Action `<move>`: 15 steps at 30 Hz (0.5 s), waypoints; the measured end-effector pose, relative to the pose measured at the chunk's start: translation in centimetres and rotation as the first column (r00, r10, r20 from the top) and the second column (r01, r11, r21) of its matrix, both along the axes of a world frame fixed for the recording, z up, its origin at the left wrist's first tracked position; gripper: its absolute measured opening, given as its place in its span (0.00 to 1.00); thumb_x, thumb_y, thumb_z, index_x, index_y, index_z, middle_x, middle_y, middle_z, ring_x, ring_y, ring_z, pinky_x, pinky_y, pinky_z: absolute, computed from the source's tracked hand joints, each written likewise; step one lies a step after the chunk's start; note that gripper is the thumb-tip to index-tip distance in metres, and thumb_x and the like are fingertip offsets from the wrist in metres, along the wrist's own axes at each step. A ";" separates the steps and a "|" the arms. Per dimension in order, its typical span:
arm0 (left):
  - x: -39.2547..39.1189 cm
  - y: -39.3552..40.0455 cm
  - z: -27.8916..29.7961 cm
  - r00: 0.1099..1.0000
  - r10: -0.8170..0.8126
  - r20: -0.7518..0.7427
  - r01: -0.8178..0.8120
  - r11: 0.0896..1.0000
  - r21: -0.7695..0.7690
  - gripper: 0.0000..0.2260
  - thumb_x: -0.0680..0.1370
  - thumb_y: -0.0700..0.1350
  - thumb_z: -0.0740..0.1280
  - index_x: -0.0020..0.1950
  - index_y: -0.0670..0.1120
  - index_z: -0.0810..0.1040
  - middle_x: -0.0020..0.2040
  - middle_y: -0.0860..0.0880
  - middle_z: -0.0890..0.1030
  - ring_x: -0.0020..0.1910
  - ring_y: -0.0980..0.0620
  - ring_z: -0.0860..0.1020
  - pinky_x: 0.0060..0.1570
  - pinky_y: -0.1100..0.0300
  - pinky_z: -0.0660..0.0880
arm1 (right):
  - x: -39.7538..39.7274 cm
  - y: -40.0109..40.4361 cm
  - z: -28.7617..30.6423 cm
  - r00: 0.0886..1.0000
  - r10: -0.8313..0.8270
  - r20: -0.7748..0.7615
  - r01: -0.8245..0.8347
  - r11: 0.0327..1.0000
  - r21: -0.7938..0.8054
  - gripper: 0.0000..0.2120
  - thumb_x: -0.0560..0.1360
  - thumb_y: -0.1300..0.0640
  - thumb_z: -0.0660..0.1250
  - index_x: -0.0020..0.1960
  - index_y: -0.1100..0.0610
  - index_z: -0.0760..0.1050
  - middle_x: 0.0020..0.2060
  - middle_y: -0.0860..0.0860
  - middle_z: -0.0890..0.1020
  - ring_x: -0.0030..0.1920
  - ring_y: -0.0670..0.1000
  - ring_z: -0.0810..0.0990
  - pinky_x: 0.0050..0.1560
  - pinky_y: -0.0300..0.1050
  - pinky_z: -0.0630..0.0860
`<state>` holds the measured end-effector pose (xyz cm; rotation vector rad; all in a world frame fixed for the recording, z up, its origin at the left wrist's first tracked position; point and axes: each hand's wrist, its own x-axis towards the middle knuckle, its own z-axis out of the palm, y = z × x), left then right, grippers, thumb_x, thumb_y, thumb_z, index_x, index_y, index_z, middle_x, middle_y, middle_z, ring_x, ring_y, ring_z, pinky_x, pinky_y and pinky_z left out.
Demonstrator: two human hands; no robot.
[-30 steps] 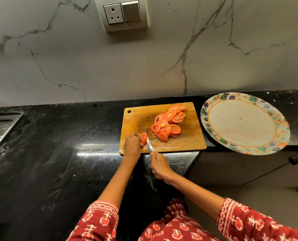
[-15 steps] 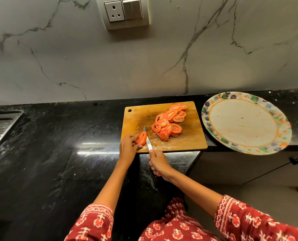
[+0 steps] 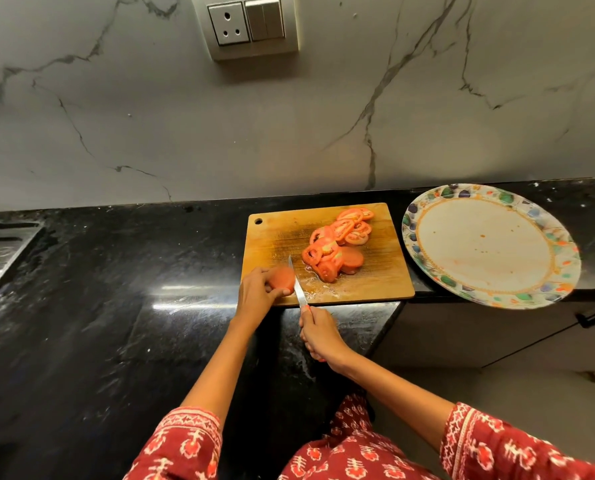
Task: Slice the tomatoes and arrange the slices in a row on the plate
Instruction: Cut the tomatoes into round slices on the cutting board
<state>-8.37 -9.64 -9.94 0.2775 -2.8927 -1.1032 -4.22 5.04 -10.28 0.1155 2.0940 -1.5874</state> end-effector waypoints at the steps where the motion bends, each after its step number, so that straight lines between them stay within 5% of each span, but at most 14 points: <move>1: -0.1 0.0 0.1 1.000 0.012 -0.022 -0.012 1.000 -0.008 0.24 0.67 0.43 0.76 0.62 0.42 0.76 0.56 0.45 0.78 0.48 0.48 0.77 0.52 0.54 0.76 | -0.1 -0.1 -0.1 1.000 0.003 -0.028 -0.003 1.000 0.031 0.17 0.82 0.52 0.50 0.38 0.56 0.66 0.26 0.51 0.69 0.20 0.45 0.65 0.19 0.36 0.59; 7: -1.0 0.8 0.9 0.993 0.092 -0.080 -0.079 0.986 0.149 0.22 0.66 0.39 0.76 0.59 0.39 0.78 0.54 0.42 0.81 0.54 0.47 0.79 0.54 0.57 0.75 | -0.4 0.0 0.3 0.968 0.107 -0.229 -0.044 0.964 0.264 0.15 0.82 0.55 0.50 0.40 0.57 0.69 0.36 0.53 0.74 0.39 0.53 0.73 0.40 0.46 0.66; 11: -1.3 1.9 1.8 0.955 0.289 -0.074 -0.234 0.878 0.417 0.15 0.66 0.37 0.75 0.52 0.40 0.81 0.48 0.46 0.82 0.48 0.51 0.79 0.50 0.59 0.76 | -0.7 0.3 1.4 0.911 0.178 -0.372 -0.021 0.920 0.390 0.14 0.82 0.55 0.50 0.48 0.60 0.71 0.40 0.57 0.77 0.41 0.58 0.75 0.38 0.45 0.61; 15: -0.9 1.8 1.1 0.939 0.342 -0.033 -0.289 0.838 0.463 0.06 0.68 0.37 0.74 0.43 0.42 0.80 0.41 0.46 0.81 0.37 0.55 0.78 0.40 0.65 0.76 | -0.7 0.4 2.3 0.865 0.287 -0.410 -0.027 0.845 0.534 0.14 0.83 0.55 0.49 0.58 0.62 0.68 0.46 0.60 0.79 0.47 0.62 0.79 0.37 0.45 0.63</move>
